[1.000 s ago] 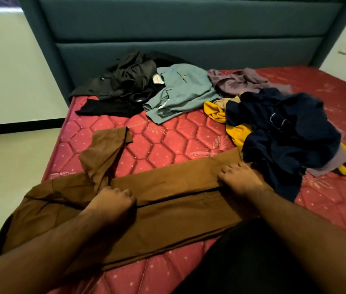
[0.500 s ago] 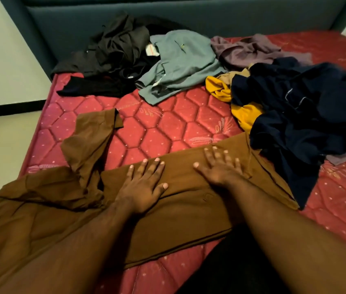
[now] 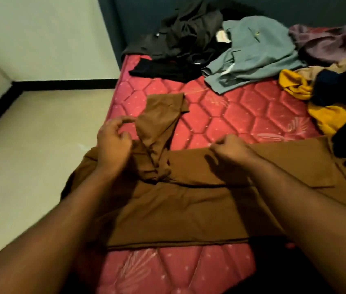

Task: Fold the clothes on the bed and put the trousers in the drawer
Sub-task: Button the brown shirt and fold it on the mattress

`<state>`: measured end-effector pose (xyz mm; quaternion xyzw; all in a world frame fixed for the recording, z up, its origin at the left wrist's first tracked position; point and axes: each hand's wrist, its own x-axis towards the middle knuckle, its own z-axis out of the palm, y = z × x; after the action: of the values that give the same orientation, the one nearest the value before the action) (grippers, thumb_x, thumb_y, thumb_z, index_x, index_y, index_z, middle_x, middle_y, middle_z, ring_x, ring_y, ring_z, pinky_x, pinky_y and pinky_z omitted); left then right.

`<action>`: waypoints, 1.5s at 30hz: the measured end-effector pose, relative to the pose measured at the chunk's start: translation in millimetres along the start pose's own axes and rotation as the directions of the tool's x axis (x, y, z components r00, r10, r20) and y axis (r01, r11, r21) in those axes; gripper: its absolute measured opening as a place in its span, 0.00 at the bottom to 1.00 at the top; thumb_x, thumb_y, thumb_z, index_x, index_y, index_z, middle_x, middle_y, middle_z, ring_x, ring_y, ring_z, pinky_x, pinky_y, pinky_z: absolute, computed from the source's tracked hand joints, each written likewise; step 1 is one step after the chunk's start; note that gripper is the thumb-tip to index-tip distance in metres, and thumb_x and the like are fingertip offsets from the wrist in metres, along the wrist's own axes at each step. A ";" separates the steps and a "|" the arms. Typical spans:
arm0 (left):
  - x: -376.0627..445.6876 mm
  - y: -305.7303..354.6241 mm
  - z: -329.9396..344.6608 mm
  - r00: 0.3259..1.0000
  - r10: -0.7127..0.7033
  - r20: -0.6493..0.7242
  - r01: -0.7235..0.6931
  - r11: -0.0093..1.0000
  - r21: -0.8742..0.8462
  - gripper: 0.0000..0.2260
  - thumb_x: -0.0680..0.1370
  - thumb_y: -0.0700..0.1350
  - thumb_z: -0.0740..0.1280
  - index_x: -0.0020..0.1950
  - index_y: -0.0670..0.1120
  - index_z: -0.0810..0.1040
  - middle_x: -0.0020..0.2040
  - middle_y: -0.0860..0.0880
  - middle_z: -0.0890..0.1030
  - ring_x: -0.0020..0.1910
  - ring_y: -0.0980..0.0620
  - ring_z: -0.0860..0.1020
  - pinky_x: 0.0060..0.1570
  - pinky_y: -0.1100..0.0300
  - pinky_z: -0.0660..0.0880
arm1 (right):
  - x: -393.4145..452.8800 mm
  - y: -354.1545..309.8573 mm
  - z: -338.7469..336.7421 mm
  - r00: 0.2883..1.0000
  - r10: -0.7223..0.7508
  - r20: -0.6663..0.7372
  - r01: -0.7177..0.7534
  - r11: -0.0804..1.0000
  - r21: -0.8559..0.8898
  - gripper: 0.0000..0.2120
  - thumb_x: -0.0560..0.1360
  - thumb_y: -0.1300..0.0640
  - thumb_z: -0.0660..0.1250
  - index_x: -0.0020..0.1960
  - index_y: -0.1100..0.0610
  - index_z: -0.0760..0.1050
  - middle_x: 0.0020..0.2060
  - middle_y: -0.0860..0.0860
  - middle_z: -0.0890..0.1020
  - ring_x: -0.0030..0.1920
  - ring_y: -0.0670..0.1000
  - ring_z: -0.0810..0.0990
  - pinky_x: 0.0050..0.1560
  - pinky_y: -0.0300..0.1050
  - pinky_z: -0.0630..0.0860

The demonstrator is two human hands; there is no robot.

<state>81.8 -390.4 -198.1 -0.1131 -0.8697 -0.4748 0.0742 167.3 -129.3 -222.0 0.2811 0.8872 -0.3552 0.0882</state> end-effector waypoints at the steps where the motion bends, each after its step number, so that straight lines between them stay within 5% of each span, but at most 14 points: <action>1: 12.1 -15.6 -11.1 0.990 -0.103 0.093 0.083 0.976 0.204 0.20 0.73 0.47 0.62 0.66 0.51 0.76 0.59 0.46 0.80 0.58 0.43 0.78 0.62 0.49 0.73 | -4.8 -26.8 22.1 0.996 0.005 0.094 -0.034 0.950 0.310 0.08 0.75 0.51 0.68 0.45 0.56 0.78 0.39 0.54 0.80 0.37 0.51 0.77 0.38 0.39 0.74; 4: 17.9 -47.3 -25.9 0.917 -0.264 0.299 0.087 0.863 0.497 0.24 0.76 0.54 0.68 0.72 0.57 0.69 0.65 0.48 0.78 0.66 0.42 0.73 0.68 0.42 0.60 | -3.8 -81.0 70.2 0.964 -0.019 0.264 -0.189 0.648 0.737 0.22 0.73 0.70 0.68 0.64 0.56 0.72 0.39 0.56 0.78 0.34 0.50 0.76 0.32 0.41 0.74; 9: -18.3 -63.6 -67.6 0.963 -0.147 0.227 0.116 0.983 0.144 0.30 0.72 0.48 0.71 0.70 0.69 0.66 0.59 0.51 0.82 0.61 0.49 0.78 0.72 0.39 0.59 | -29.0 -86.3 74.6 0.994 -0.089 0.068 0.003 0.623 0.782 0.32 0.70 0.80 0.62 0.71 0.60 0.65 0.28 0.51 0.75 0.26 0.44 0.74 0.27 0.35 0.72; 11: -38.1 -79.5 -78.9 0.936 -0.240 0.258 0.143 0.929 0.343 0.35 0.74 0.45 0.69 0.75 0.68 0.58 0.63 0.53 0.80 0.65 0.49 0.76 0.74 0.39 0.45 | -52.1 -84.1 65.7 0.949 -0.180 0.257 0.014 0.843 0.537 0.30 0.72 0.75 0.66 0.70 0.57 0.67 0.30 0.49 0.75 0.27 0.43 0.76 0.27 0.36 0.73; 13: -45.0 -86.8 -76.4 0.923 -0.285 0.257 0.128 0.859 0.495 0.35 0.74 0.46 0.66 0.76 0.66 0.55 0.65 0.53 0.77 0.67 0.48 0.73 0.72 0.39 0.40 | -47.6 -86.2 53.9 0.930 -0.129 0.344 0.190 0.970 -0.150 0.24 0.71 0.59 0.72 0.66 0.51 0.73 0.40 0.49 0.81 0.37 0.48 0.81 0.36 0.40 0.78; 16: -37.3 -74.1 -65.0 0.984 -0.100 0.150 0.026 0.902 0.431 0.30 0.73 0.51 0.63 0.75 0.61 0.64 0.57 0.52 0.81 0.60 0.47 0.77 0.70 0.45 0.58 | -17.2 -109.4 41.8 0.953 -0.295 0.064 0.277 0.774 -0.569 0.24 0.71 0.52 0.70 0.66 0.48 0.72 0.58 0.54 0.80 0.56 0.58 0.79 0.54 0.49 0.77; 19: -31.8 -63.3 -46.2 0.970 -0.081 0.231 0.043 0.985 0.166 0.28 0.74 0.49 0.67 0.74 0.58 0.65 0.52 0.50 0.82 0.50 0.49 0.80 0.56 0.51 0.77 | 24.1 -133.2 42.3 0.840 -0.492 0.228 0.506 0.559 -0.657 0.35 0.75 0.56 0.67 0.77 0.43 0.56 0.75 0.52 0.62 0.69 0.60 0.67 0.65 0.54 0.70; 24: -37.7 -77.2 -18.9 0.972 -0.145 0.185 0.033 0.863 0.504 0.26 0.74 0.56 0.69 0.70 0.53 0.67 0.56 0.50 0.81 0.57 0.45 0.77 0.57 0.49 0.72 | 81.5 -146.8 69.1 0.794 -0.373 0.480 0.570 0.184 -0.801 0.40 0.79 0.51 0.63 0.77 0.38 0.36 0.79 0.46 0.42 0.78 0.57 0.47 0.74 0.63 0.52; 27: -41.9 -81.4 -16.1 0.969 -0.154 0.193 0.028 0.845 0.535 0.20 0.75 0.57 0.70 0.64 0.54 0.72 0.56 0.53 0.81 0.58 0.47 0.76 0.55 0.52 0.66 | 110.6 -154.2 70.0 0.888 -0.229 0.398 0.458 0.377 -0.805 0.49 0.72 0.58 0.70 0.77 0.40 0.39 0.78 0.49 0.54 0.76 0.56 0.58 0.71 0.59 0.55; 32: -27.7 -106.4 -28.8 0.802 -0.266 0.534 0.209 0.964 0.166 0.06 0.72 0.51 0.75 0.43 0.53 0.79 0.46 0.58 0.83 0.52 0.56 0.80 0.62 0.51 0.67 | 112.6 -155.2 38.1 0.885 -0.299 0.356 0.452 0.378 -0.808 0.15 0.75 0.53 0.67 0.61 0.53 0.76 0.56 0.50 0.77 0.59 0.56 0.76 0.53 0.44 0.72; 36: -30.3 -98.2 -55.9 0.741 -0.173 0.649 0.383 0.902 -0.197 0.07 0.71 0.40 0.75 0.39 0.44 0.77 0.39 0.48 0.81 0.42 0.53 0.81 0.49 0.53 0.77 | 72.5 -130.2 19.0 0.879 -0.224 0.421 0.476 0.475 -0.741 0.09 0.76 0.60 0.66 0.55 0.59 0.79 0.53 0.55 0.81 0.49 0.53 0.77 0.48 0.43 0.74; 39: -48.4 -84.9 -78.4 0.743 -0.147 0.653 0.497 0.774 -0.393 0.12 0.62 0.41 0.74 0.35 0.42 0.71 0.34 0.43 0.73 0.34 0.48 0.74 0.37 0.57 0.69 | 29.7 -119.4 29.4 0.841 -0.082 0.535 0.459 0.632 -0.624 0.10 0.78 0.60 0.66 0.58 0.60 0.77 0.53 0.54 0.79 0.49 0.50 0.75 0.42 0.41 0.71; 42: -56.1 -66.7 -83.6 0.756 -0.281 0.592 0.619 0.603 -0.504 0.15 0.67 0.51 0.74 0.41 0.39 0.80 0.40 0.39 0.81 0.40 0.41 0.80 0.44 0.50 0.74 | 8.4 -121.7 52.8 0.866 -0.297 0.402 0.485 0.693 -0.533 0.10 0.76 0.59 0.65 0.57 0.56 0.78 0.54 0.55 0.80 0.53 0.53 0.78 0.49 0.44 0.74; 45: -52.0 -46.1 -75.1 0.752 -0.408 0.517 0.639 0.644 -0.420 0.18 0.74 0.61 0.67 0.48 0.46 0.83 0.43 0.47 0.84 0.40 0.50 0.83 0.43 0.58 0.77 | -1.6 -136.1 61.0 0.855 -0.424 0.298 0.516 0.641 -0.569 0.13 0.75 0.54 0.67 0.58 0.54 0.77 0.56 0.53 0.78 0.55 0.55 0.78 0.55 0.50 0.76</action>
<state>121.3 -484.4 -207.3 0.0433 -0.6755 -0.6828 -0.2752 89.5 -251.7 -187.1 -0.0307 0.9871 -0.0661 0.1423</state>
